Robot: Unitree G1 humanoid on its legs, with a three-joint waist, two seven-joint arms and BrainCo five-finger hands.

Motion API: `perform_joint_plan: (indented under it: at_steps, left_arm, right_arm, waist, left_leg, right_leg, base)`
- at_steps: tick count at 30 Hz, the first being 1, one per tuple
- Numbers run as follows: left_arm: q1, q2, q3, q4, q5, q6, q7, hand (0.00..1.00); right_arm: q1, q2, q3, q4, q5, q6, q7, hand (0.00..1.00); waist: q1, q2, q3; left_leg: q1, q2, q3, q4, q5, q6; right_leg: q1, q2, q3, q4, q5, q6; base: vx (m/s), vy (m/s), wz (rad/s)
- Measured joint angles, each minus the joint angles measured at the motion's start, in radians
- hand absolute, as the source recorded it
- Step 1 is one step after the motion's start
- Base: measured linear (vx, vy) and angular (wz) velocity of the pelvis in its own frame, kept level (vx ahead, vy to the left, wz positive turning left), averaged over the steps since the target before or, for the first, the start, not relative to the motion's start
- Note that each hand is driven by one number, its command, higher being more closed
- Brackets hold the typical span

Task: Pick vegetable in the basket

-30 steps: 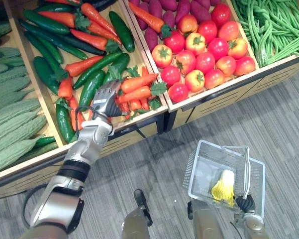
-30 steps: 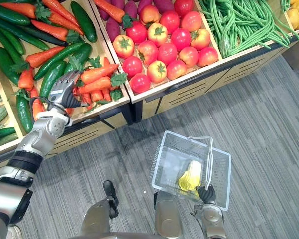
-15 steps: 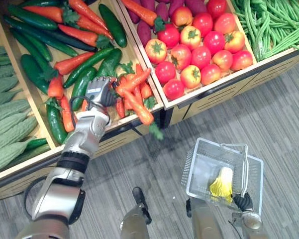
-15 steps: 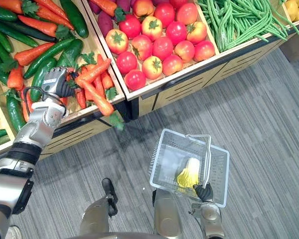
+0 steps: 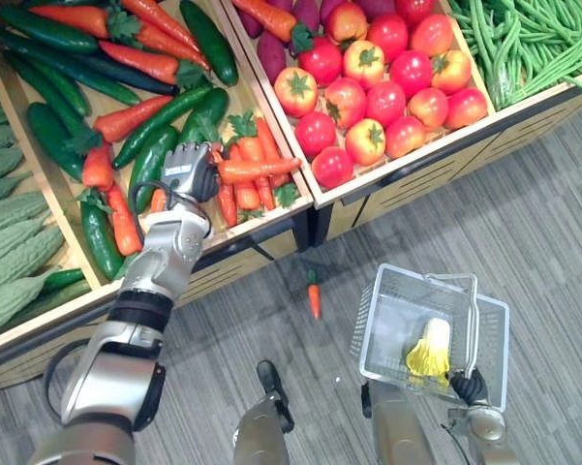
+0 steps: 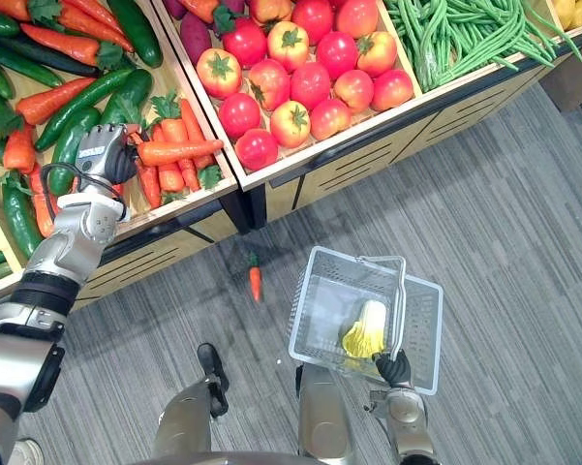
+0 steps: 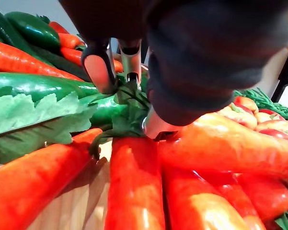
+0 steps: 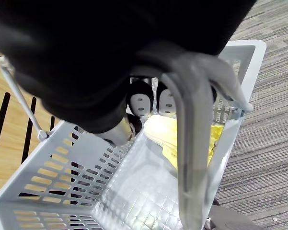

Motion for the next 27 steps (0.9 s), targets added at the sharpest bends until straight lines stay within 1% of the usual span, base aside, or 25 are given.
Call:
perform_joint_plan:
  at_steps: [4,7,10,12,15,19,22,23,27]
  left_arm:
    - [0.007,-0.011,0.011,0.002,0.0,0.031,0.001,1.0]
    - [0.008,-0.035,0.087,0.002,-0.001,0.056,0.015,1.0]
    - [0.008,-0.035,0.124,-0.017,-0.002,0.076,0.036,1.0]
    - [0.011,-0.037,0.156,-0.065,-0.009,0.088,0.047,1.0]
    - [0.011,-0.037,0.181,-0.125,-0.009,0.089,0.053,1.0]
    - [0.018,-0.037,0.215,-0.178,-0.009,0.089,0.08,1.0]
    - [0.056,-0.037,0.239,-0.225,-0.01,0.088,0.09,1.0]
    - [0.084,-0.037,0.276,-0.27,-0.011,0.087,0.105,1.0]
    - [0.095,-0.037,0.276,-0.3,-0.011,0.085,0.116,1.0]
  right_arm:
    - [0.0,0.001,0.002,0.005,0.0,0.001,0.001,1.0]
    - [0.0,0.001,0.002,0.009,0.0,0.001,0.001,1.0]
    - [0.0,0.001,0.002,0.01,0.0,0.001,0.001,1.0]
    - [0.0,0.002,0.002,0.014,-0.001,0.006,0.002,1.0]
    - [0.001,0.003,0.001,0.022,-0.002,0.007,0.003,1.0]
    - [0.001,0.007,-0.002,0.033,-0.002,0.007,0.004,1.0]
    - [0.001,0.011,-0.011,0.048,-0.002,0.008,0.006,1.0]
    - [0.005,0.016,-0.034,0.061,-0.018,0.012,0.006,1.0]
    - [0.005,0.018,-0.053,0.081,-0.039,0.012,0.005,1.0]
  waist:
    - [-0.001,0.0,0.01]
    - [-0.001,0.0,0.017]
    - [-0.001,0.0,0.017]
    - [0.001,0.0,0.017]
    - [0.001,0.001,0.017]
    - [0.004,0.001,0.017]
    - [0.005,0.002,0.016]
    - [0.006,0.003,0.012]
    - [0.012,0.004,-0.013]
  left_leg:
    - [0.013,0.004,-0.004,0.009,0.0,0.0]
    - [0.017,0.006,-0.008,0.019,-0.002,0.0]
    - [0.02,0.006,-0.009,0.023,-0.002,0.0]
    - [0.032,0.006,-0.013,0.025,-0.002,0.0]
    - [0.046,0.004,-0.023,0.026,-0.003,0.001]
    - [0.052,0.003,-0.029,0.036,-0.007,0.002]
    - [0.069,0.004,-0.028,0.036,-0.007,0.002]
    - [0.088,0.003,-0.028,0.036,-0.007,0.002]
    - [0.088,0.001,-0.028,0.036,-0.007,0.002]
  right_leg:
    - [0.019,-0.002,0.0,0.0,0.0,0.0]
    - [0.03,-0.002,-0.001,-0.001,0.0,0.0]
    - [0.035,-0.003,-0.002,-0.001,0.0,0.0]
    - [0.051,-0.003,-0.006,-0.002,0.0,0.0]
    - [0.072,-0.002,-0.015,-0.003,0.0,0.0]
    - [0.085,-0.004,-0.017,-0.004,0.0,0.0]
    - [0.101,-0.002,-0.018,-0.004,0.0,0.0]
    - [0.118,-0.003,-0.018,-0.004,0.0,0.0]
    - [0.118,-0.004,-0.018,-0.004,0.0,0.0]
  base:
    - [-0.01,-0.004,0.01]
    - [-0.01,-0.006,0.01]
    - [-0.01,-0.004,0.01]
    - [-0.01,-0.01,0.04]
    - [-0.02,-0.014,0.09]
    - [-0.04,-0.016,0.03]
    - [-0.02,-0.019,-0.01]
    - [-0.04,-0.041,-0.02]
    - [-0.02,-0.016,0.0]
